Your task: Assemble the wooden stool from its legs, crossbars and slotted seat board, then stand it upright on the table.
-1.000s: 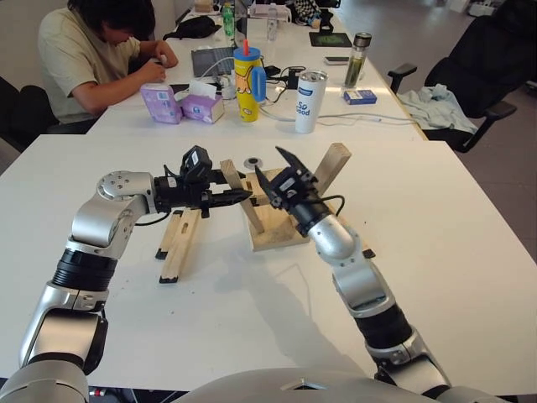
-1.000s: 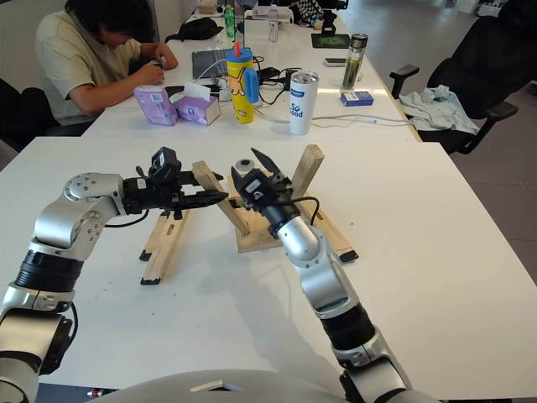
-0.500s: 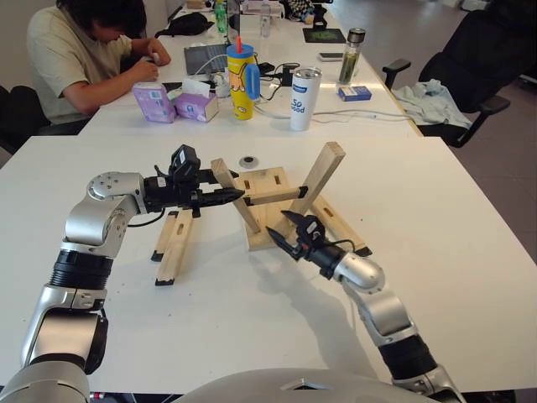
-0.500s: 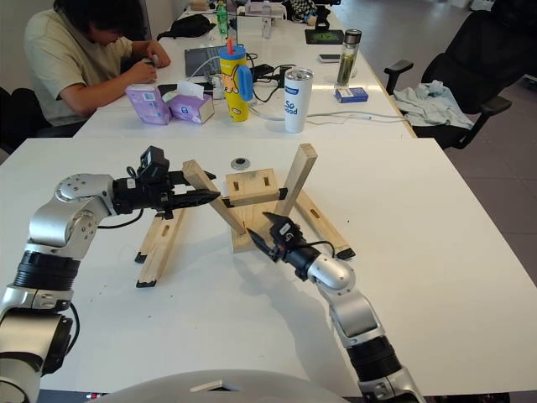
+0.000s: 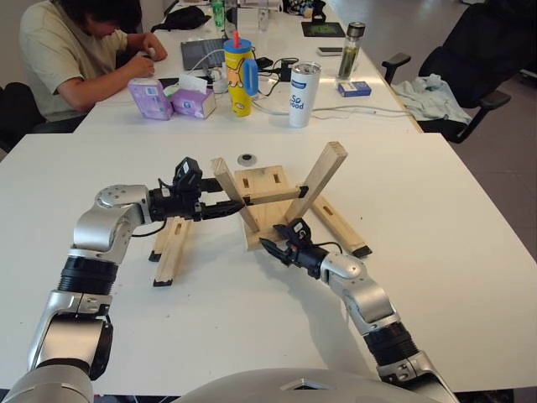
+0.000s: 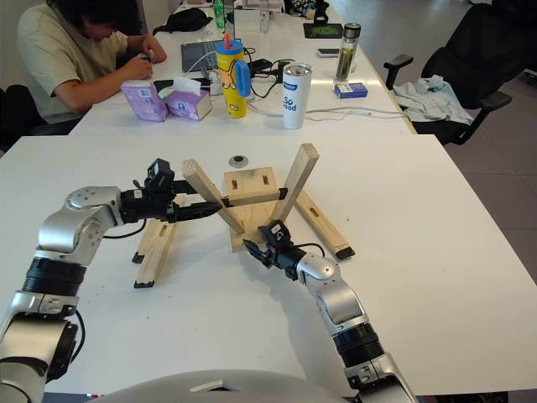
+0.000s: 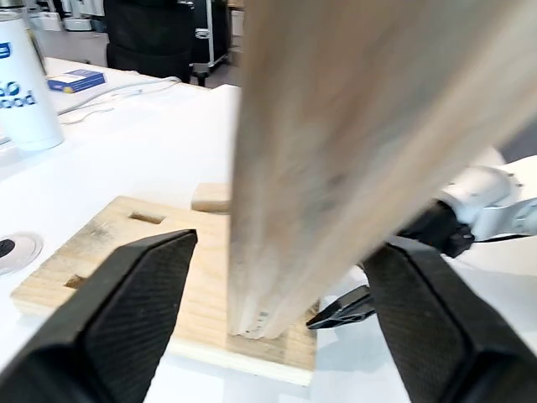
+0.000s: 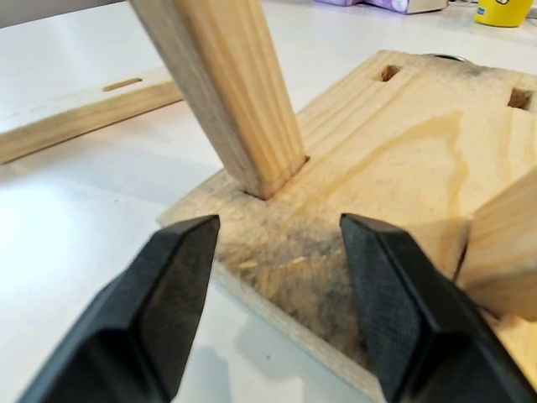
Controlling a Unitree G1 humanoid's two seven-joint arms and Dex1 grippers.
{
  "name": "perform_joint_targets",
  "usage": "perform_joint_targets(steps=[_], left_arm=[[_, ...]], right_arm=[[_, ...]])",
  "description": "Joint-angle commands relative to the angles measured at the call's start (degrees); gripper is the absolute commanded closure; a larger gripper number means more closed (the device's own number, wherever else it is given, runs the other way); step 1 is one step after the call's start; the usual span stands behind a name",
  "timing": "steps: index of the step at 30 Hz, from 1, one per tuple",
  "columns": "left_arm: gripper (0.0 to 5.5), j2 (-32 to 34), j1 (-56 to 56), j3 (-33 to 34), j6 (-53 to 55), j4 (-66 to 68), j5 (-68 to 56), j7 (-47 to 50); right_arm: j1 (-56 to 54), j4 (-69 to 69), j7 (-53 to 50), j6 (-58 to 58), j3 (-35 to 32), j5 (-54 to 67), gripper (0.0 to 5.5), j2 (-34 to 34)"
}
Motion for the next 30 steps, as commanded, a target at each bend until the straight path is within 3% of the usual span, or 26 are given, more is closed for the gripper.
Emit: perform_joint_targets(steps=[1, 3, 6, 9, 12, 16, 18, 23, 26, 30], left_arm=[[1.96, 6.8, 6.6, 11.8, 11.0, -11.3, -12.7, -1.2], [1.96, 6.5, 3.1, 20.4, 15.9, -14.8, -23.7, 2.8], [1.96, 0.3, -15.9, 30.0, 11.5, -9.5, -35.5, 20.9], [1.96, -5.3, -26.8, 30.4, 7.9, -10.2, -40.3, 32.4], [1.96, -10.6, -25.1, 20.1, 6.7, -11.6, -29.2, 38.0], [1.96, -12.6, 0.6, -4.3, 8.5, -6.6, -8.2, 43.6], [1.96, -13.0, 6.4, -11.1, 7.6, -4.6, -1.1, 46.1], [1.96, -15.1, -6.2, -4.3, -0.8, -7.2, 4.0, 51.6], [1.96, -18.7, -12.7, 4.5, -5.8, -12.1, 4.0, 58.9], [1.96, -20.7, -5.8, 10.3, -9.6, -22.1, 9.7, 67.4]], right_arm=[[3.0, 3.6, 0.1, 5.1, 1.1, -1.3, 2.84, -1.9], [3.3, 4.1, 0.0, 4.9, 1.0, -1.4, 2.84, -2.2], [3.4, 5.1, -0.3, 4.6, 0.7, -1.4, 2.84, -2.3], [2.9, 5.8, -0.2, 4.5, 0.8, -1.3, 2.84, -2.2], [2.7, 6.5, -0.4, 4.1, 0.9, -1.3, 2.84, -1.9], [1.8, 7.1, -0.3, 4.3, 1.5, -1.3, 2.84, -1.1], [1.8, 7.7, -0.6, 4.6, 1.3, -1.5, 2.84, -1.1], [2.2, 8.4, -1.2, 5.7, 1.2, -2.0, 2.84, -1.9], [1.6, 9.7, -1.2, 5.1, 1.3, -2.1, 2.84, -1.5], [0.1, 8.5, -1.7, 4.2, 1.2, -1.0, 2.84, 1.4]])
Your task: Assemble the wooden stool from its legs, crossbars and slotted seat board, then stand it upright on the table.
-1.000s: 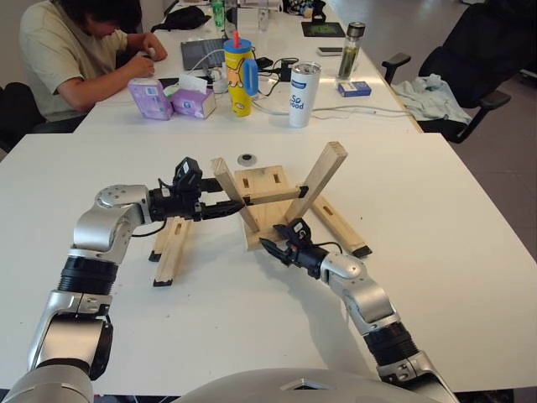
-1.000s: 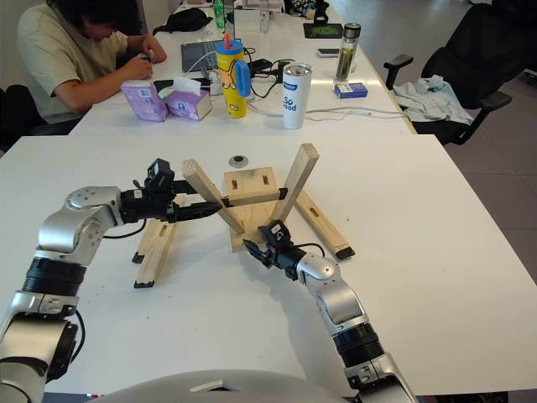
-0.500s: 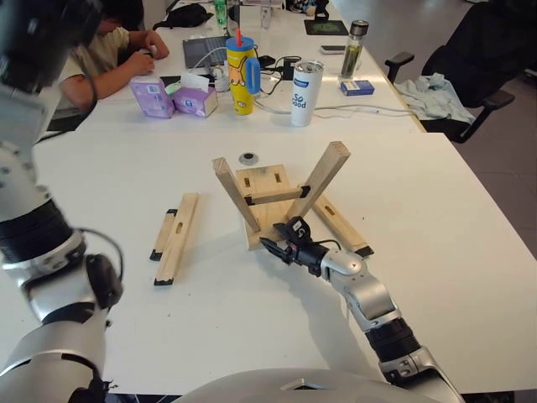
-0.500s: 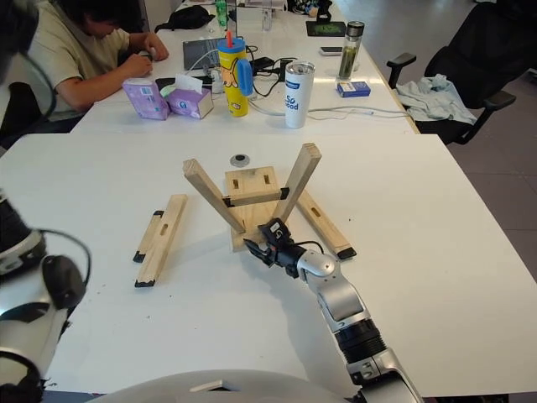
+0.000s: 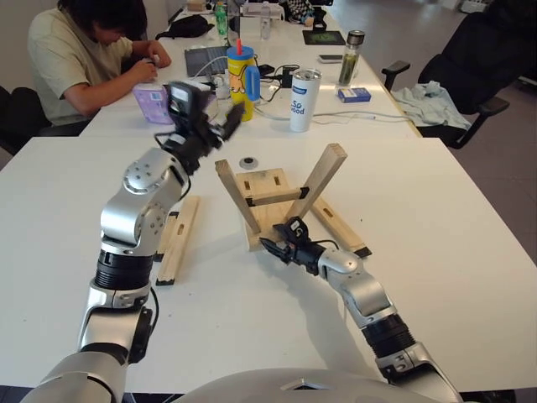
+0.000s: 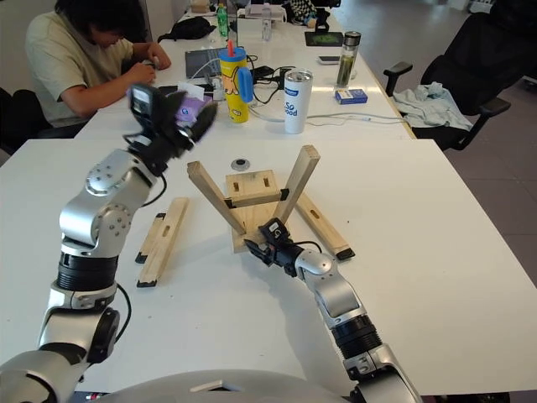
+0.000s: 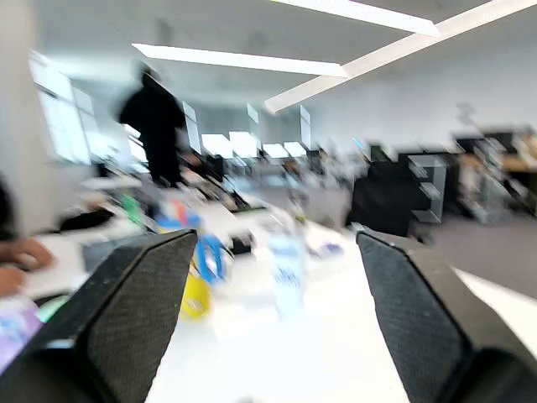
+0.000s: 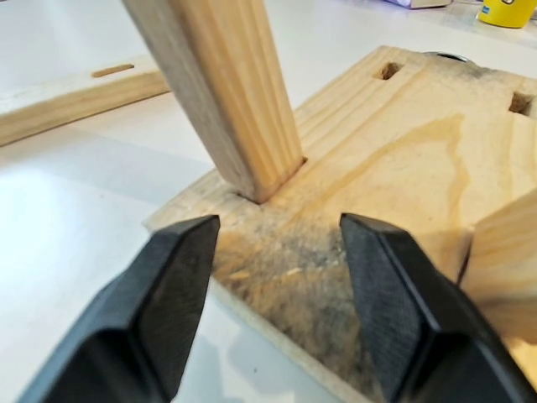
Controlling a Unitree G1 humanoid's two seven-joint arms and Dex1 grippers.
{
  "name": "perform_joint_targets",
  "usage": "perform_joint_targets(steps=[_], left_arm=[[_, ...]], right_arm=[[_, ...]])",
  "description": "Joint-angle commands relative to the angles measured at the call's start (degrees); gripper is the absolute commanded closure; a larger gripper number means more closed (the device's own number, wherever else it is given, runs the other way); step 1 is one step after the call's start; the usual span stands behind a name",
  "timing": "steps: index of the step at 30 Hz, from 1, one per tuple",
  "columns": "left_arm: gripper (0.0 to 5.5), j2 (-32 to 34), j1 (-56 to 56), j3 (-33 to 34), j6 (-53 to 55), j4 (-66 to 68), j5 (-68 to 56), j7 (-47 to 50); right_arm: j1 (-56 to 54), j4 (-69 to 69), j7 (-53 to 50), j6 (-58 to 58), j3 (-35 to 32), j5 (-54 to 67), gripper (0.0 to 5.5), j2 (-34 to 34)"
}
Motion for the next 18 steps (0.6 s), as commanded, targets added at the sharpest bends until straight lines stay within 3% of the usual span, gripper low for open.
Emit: perform_joint_targets(steps=[1, 7, 14, 18], left_arm=[[1.96, -1.9, 10.0, 4.5, -2.3, -10.5, 6.0, 7.1], [1.96, -4.2, 28.3, 3.4, 3.1, -15.5, 9.8, 9.3], [1.96, -7.2, 33.1, 0.0, 7.4, -17.3, 11.9, 9.8], [1.96, -9.2, 35.8, -1.5, 9.5, -20.3, 12.5, 10.5]], right_arm=[[2.2, 4.0, -0.9, 4.3, 1.0, -0.1, 2.84, 2.1], [-0.4, 1.7, -1.2, 4.2, 2.5, 0.7, 2.84, 6.6], [-3.9, 2.4, -3.5, 5.1, 3.4, -1.2, 2.84, 9.9], [-0.8, -6.8, -3.1, 7.1, 3.6, -2.0, 2.84, 6.1]])
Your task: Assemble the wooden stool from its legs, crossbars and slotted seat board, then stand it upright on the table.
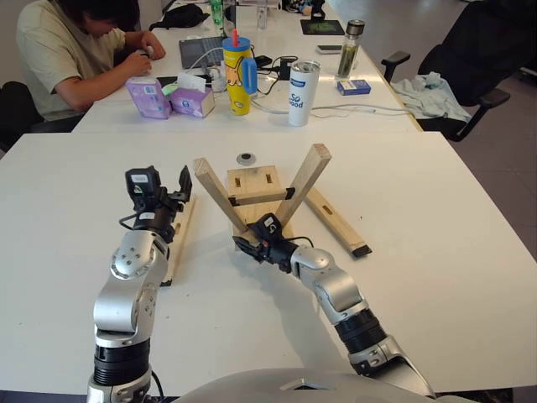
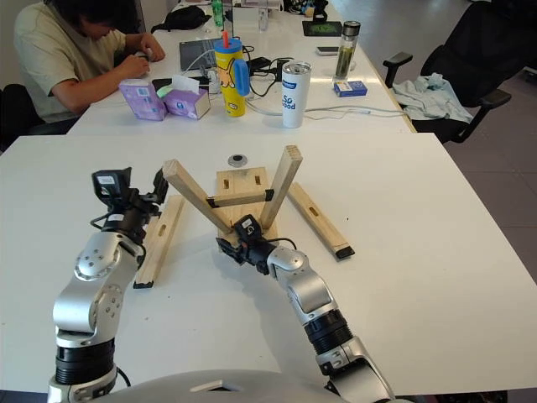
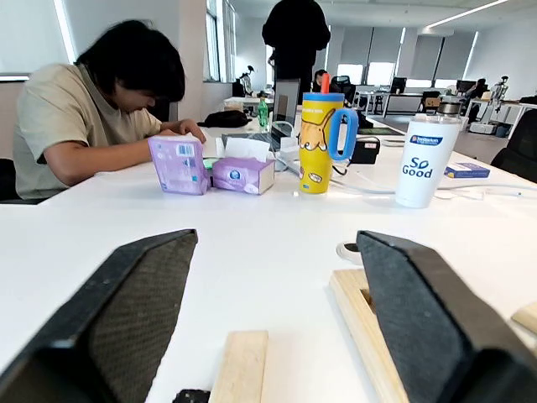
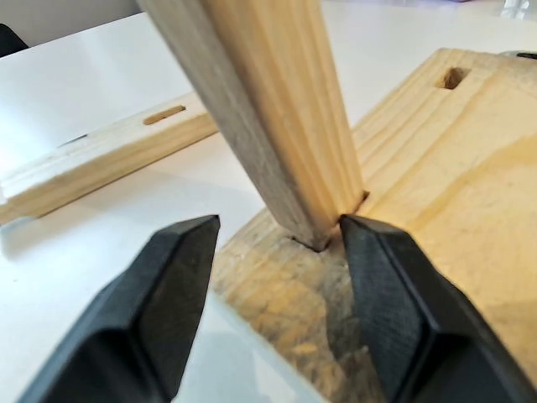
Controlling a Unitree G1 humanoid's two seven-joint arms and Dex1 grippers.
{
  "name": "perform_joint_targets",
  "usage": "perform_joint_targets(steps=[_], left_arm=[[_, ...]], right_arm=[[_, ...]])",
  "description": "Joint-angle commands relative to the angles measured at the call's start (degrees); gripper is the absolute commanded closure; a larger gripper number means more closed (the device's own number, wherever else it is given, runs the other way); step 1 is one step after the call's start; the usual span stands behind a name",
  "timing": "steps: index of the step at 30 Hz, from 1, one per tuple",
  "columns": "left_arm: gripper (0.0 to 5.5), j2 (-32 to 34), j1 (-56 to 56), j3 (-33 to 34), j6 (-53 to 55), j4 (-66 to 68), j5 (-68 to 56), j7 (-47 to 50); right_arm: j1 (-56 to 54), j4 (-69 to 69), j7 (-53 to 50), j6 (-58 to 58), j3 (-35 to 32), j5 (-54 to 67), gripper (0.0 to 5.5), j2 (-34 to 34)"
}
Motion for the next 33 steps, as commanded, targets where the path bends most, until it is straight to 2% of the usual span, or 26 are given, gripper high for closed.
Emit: perform_joint_targets(steps=[1, 4, 6, 7, 9, 13, 16, 18, 21, 22, 23, 24, 29, 31, 33], left_arm=[[1.96, -1.9, 3.5, -1.1, 2.6, -4.3, 0.9, 0.9], [1.96, -3.2, 6.5, -0.2, 3.3, -8.2, 1.6, 2.0], [1.96, -4.2, 7.9, 0.5, 2.4, -10.2, 2.6, 3.4], [1.96, -4.8, 8.1, 0.9, 1.9, -10.7, 3.2, 4.3], [1.96, -5.0, 6.4, 1.3, 1.1, -10.7, 4.7, 5.2], [1.96, -4.1, 1.9, 1.3, 0.6, -10.5, 8.5, 6.6], [1.96, -3.6, -0.5, 1.3, -0.4, -8.4, 11.3, 6.9], [1.96, -3.5, -2.5, 0.4, -0.5, -5.8, 12.0, 5.7], [1.96, -2.6, -5.8, -10.4, 3.1, -1.4, 13.3, -0.8], [1.96, -2.3, -6.1, -11.2, 4.1, -0.9, 14.4, -0.8], [1.96, -1.7, -6.4, -10.4, 5.0, -0.2, 15.2, -0.7], [1.96, -0.9, -6.7, -9.4, 5.8, 1.1, 15.7, -0.9], [1.96, 3.8, -3.2, 0.0, 6.4, 5.7, 15.7, -2.8], [1.96, 7.7, -2.2, 3.2, 4.6, 9.3, 15.0, -6.4], [1.96, 14.7, -1.8, 4.3, 1.9, 14.5, 14.7, -13.6]], right_arm=[[4.8, -13.0, 1.0, 5.0, -0.7, 0.4, 2.84, -4.9], [11.7, -30.9, 6.6, 13.7, -6.1, 9.1, 2.84, -11.9], [16.7, -36.1, 9.8, 15.5, -13.3, 15.2, 2.84, -16.1], [17.9, -35.5, 8.8, 13.0, -19.7, 18.5, 2.84, -14.8], [18.3, -31.3, 2.2, 6.1, -29.8, 17.6, 2.84, -13.4], [6.5, -21.9, -10.8, 0.8, -36.5, 11.9, 2.84, -13.3], [-1.6, -17.1, -16.4, -0.5, -36.5, 10.8, 2.84, -11.2], [-4.8, -15.6, -18.5, 0.1, -34.0, 9.7, 2.84, -9.4], [-6.6, -19.9, -13.1, 6.6, -16.3, 6.4, 2.84, -8.2], [-6.2, -21.8, -12.1, 10.2, -11.0, 5.4, 2.84, -8.4], [-4.8, -23.5, -11.9, 13.2, -9.8, 7.1, 2.84, -7.4], [-3.3, -24.1, -11.8, 14.8, -9.3, 6.8, 2.84, -8.1], [-2.1, -15.1, -10.4, 12.6, -15.7, 3.5, 2.84, -16.1], [-3.3, -12.5, -9.6, 10.8, -17.3, 3.7, 2.84, -17.1], [-4.5, -11.5, -7.7, 7.8, -18.3, 5.0, 2.84, -16.7]])
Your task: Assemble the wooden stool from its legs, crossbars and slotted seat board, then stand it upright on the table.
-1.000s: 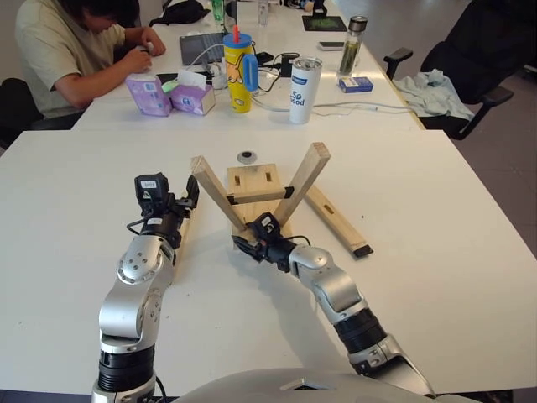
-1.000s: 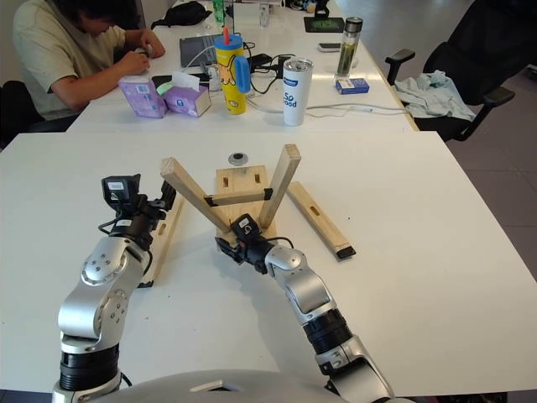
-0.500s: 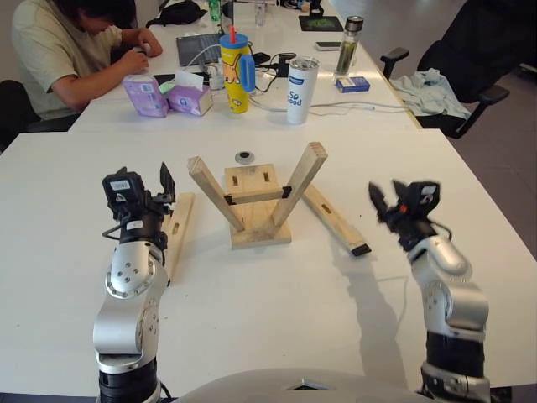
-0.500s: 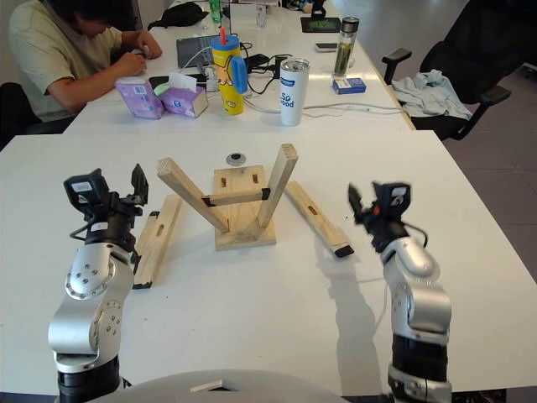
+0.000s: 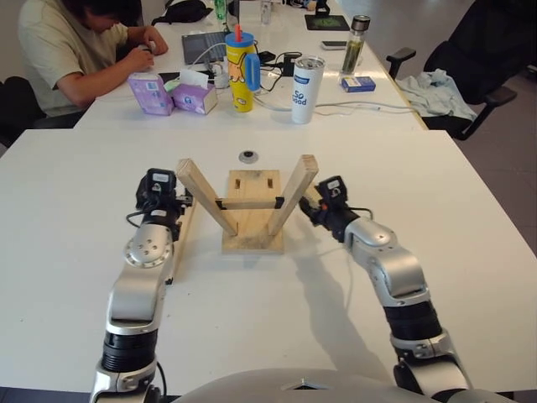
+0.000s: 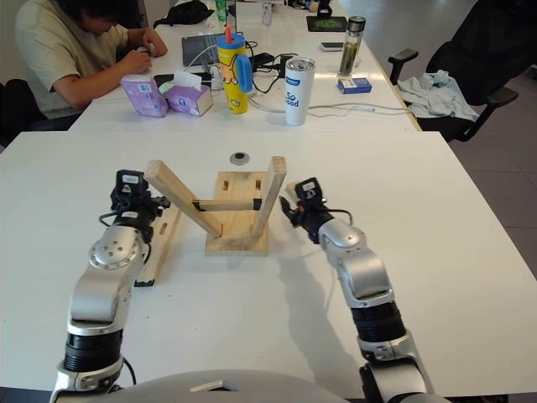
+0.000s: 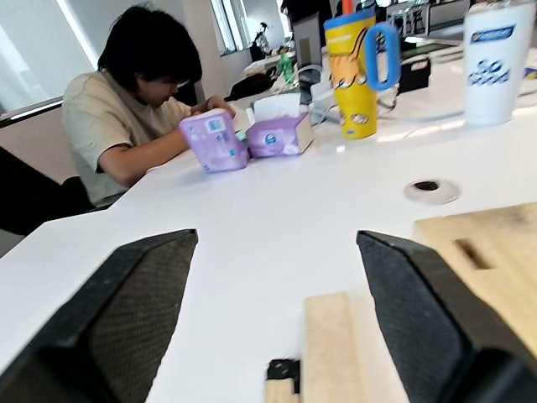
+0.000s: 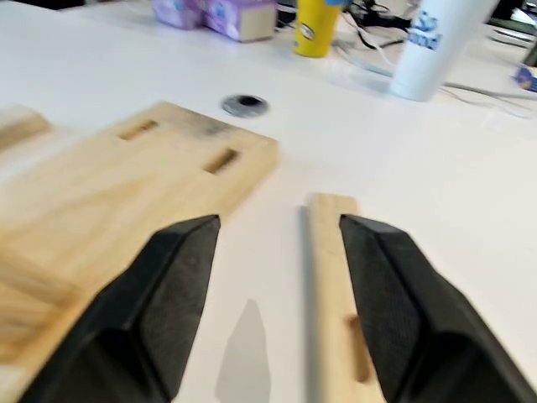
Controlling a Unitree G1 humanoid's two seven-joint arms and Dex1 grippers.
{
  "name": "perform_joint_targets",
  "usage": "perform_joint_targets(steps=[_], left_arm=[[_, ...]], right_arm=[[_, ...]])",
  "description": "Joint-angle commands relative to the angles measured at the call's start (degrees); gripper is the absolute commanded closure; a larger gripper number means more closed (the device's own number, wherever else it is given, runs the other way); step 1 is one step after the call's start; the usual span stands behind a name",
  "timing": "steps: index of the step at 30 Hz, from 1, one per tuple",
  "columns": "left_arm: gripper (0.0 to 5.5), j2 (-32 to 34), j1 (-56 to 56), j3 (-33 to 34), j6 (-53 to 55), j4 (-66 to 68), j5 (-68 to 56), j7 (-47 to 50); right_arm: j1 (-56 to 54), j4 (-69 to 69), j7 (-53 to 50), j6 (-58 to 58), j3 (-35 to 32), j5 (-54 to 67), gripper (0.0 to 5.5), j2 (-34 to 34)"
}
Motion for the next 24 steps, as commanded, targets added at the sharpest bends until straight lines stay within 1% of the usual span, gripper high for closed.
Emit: perform_joint_targets(steps=[1, 3, 4, 5, 7, 9, 11, 14, 16, 18, 19, 21, 24], left_arm=[[1.96, 12.6, 0.9, 3.7, -5.2, 9.1, -2.3, -13.9], [1.96, 19.0, 0.7, 4.3, -9.1, 10.7, -8.2, -28.3], [1.96, 21.8, 1.6, 5.5, -8.9, 9.1, -13.8, -37.1], [1.96, 25.3, 2.6, 6.3, -6.5, 7.3, -19.6, -46.0], [1.96, 30.6, 4.7, 8.1, 1.3, 4.2, -29.5, -57.6], [1.96, 35.0, 6.0, 7.2, 4.9, 2.8, -33.2, -64.2], [1.96, 37.7, 6.5, 4.6, 5.7, 1.4, -33.5, -67.1], [1.96, 39.0, 7.3, 0.1, 6.8, -0.6, -32.3, -68.0], [1.96, 39.6, 8.2, -3.7, 6.0, -1.0, -29.8, -67.9], [1.96, 39.4, 9.6, -6.2, 5.3, -1.3, -28.4, -67.1], [1.96, 39.3, 10.0, -6.8, 5.2, -1.6, -28.2, -66.8], [1.96, 39.3, 10.9, -7.3, 5.3, -2.5, -28.5, -66.6], [1.96, 39.0, 12.6, -7.3, 6.2, -5.1, -30.3, -66.7]], right_arm=[[-3.5, 2.5, 3.3, -5.9, -2.0, 2.1, 2.84, 1.1], [-4.9, 3.5, 4.9, -8.4, -3.0, 3.9, 2.84, 2.6], [-5.9, 4.5, 5.5, -9.7, -3.2, 4.5, 2.84, 3.2], [-7.1, 6.0, 6.7, -10.9, -3.5, 5.6, 2.84, 3.9], [-9.3, 9.6, 9.1, -14.6, -2.6, 5.4, 2.84, 4.1], [-10.6, 11.9, 14.5, -18.4, 0.2, 4.8, 2.84, 3.2], [-10.0, 10.3, 22.0, -20.3, 3.6, 5.7, 2.84, 1.5], [-8.2, 4.5, 31.5, -19.0, 6.6, 9.8, 2.84, -0.3], [-7.3, 0.2, 36.0, -16.3, 8.2, 12.5, 2.84, -1.6], [-6.1, -5.6, 39.9, -11.5, 10.6, 16.0, 2.84, -3.7], [-5.8, -7.4, 40.3, -9.9, 11.2, 16.6, 2.84, -4.2], [-6.2, -6.6, 37.7, -9.9, 10.9, 14.3, 2.84, -4.1], [-8.0, 0.6, 32.2, -13.6, 10.3, 7.7, 2.84, -4.5]])
